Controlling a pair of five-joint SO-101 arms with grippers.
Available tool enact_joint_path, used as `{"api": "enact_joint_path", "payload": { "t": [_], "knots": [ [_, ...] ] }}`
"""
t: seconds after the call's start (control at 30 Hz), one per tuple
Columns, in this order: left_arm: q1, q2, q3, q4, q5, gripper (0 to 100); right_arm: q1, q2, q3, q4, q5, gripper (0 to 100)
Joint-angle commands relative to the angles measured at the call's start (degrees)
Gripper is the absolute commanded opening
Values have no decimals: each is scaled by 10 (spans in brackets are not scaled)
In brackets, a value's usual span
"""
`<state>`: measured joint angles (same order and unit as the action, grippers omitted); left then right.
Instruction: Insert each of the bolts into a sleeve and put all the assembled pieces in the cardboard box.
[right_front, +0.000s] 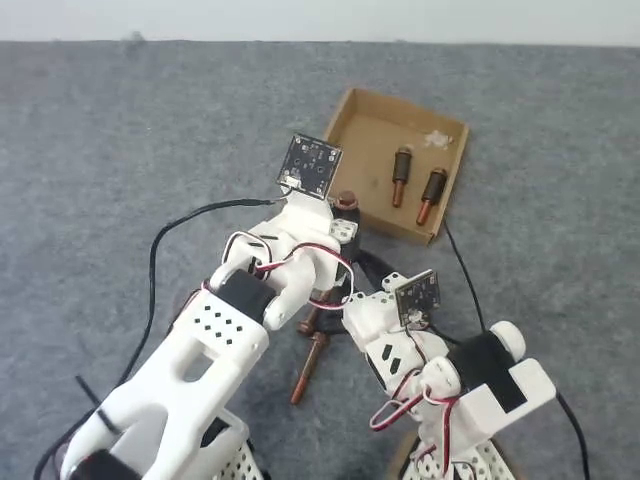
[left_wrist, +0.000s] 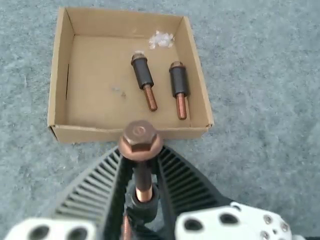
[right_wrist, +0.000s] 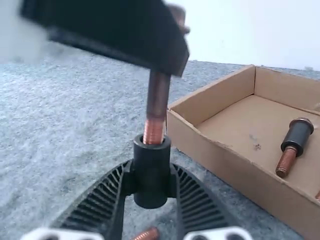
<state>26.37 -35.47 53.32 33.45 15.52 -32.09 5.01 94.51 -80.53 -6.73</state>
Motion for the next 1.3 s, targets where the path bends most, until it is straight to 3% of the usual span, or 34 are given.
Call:
{"api": "enact_joint_path", "payload": {
  "t": [0.0,0.3,0.5,0.67,0.97,1.27],
  "knots": [
    [1,-2,17,5,-10,12,0,-3,3,-3,-3,6],
    [1,-2,54,-4,-9,12,1,-4,4,-3,-3,6],
    [2,-2,112,-98,-10,12,13,-7,3,-3,-3,6],
    [2,-3,115,-104,-11,14,13,-6,3,-3,-3,6],
    [2,-7,109,-54,-9,252,13,-5,3,-3,-3,6],
    [-1,-8,102,-45,-11,265,13,-4,3,-3,-3,6]
  ]
}}
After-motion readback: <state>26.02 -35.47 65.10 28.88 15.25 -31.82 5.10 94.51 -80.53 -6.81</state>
